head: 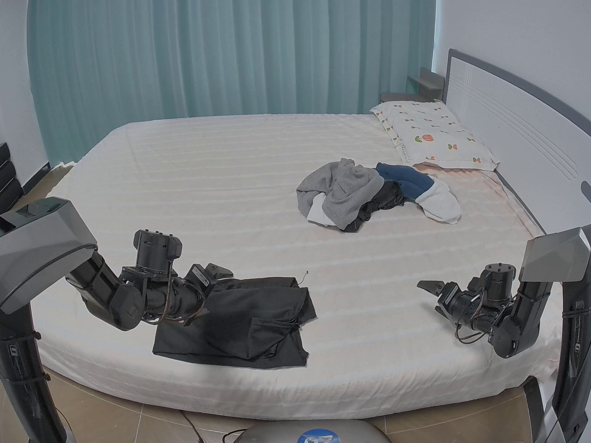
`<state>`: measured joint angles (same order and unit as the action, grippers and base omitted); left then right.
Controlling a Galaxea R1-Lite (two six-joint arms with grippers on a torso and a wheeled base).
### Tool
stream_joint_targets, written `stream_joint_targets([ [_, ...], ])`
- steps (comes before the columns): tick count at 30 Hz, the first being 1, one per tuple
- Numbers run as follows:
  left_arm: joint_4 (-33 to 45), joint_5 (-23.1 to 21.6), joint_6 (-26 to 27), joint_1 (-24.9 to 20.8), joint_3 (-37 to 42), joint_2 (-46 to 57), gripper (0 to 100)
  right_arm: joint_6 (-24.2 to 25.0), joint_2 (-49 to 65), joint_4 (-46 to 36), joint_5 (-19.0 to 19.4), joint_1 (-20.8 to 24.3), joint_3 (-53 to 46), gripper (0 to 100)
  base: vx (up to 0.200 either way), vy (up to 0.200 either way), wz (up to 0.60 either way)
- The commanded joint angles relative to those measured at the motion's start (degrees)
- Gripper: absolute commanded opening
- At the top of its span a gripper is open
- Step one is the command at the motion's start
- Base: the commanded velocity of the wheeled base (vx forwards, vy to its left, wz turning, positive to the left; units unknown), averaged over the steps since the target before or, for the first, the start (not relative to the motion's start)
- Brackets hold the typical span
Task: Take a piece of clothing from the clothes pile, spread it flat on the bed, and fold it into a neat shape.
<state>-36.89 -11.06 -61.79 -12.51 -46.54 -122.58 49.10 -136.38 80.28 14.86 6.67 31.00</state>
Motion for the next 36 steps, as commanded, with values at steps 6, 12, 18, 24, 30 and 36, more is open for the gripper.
stream_joint_targets([
  [6,-3.0,0.0,0.3,2.0,0.1,-3.5,100,-1.8,1.5,-0.3,-4.6,6.1,-0.5,100,0.000,0.200,0.00],
  [12,-3.5,-0.1,0.1,2.1,0.3,-3.5,100,-6.0,2.5,-0.3,-12.1,11.3,-0.6,100,0.000,0.200,0.00],
  [18,-3.5,-0.2,0.0,2.1,0.2,-3.5,100,-8.1,3.2,-1.3,-13.9,15.0,-0.9,100,0.000,0.200,0.00],
  [24,-3.5,0.0,0.1,2.0,0.3,-3.5,100,-10.5,4.1,-4.7,-18.9,20.0,2.0,100,0.000,0.200,0.00],
  [30,-3.5,0.0,0.1,2.0,0.3,-3.5,100,-16.1,2.7,-7.2,-24.7,22.1,2.2,100,0.000,0.200,0.00],
  [36,-3.5,0.0,0.2,2.0,0.3,-3.5,100,-18.4,1.6,-7.9,-26.5,22.4,2.2,100,0.000,0.067,0.00],
])
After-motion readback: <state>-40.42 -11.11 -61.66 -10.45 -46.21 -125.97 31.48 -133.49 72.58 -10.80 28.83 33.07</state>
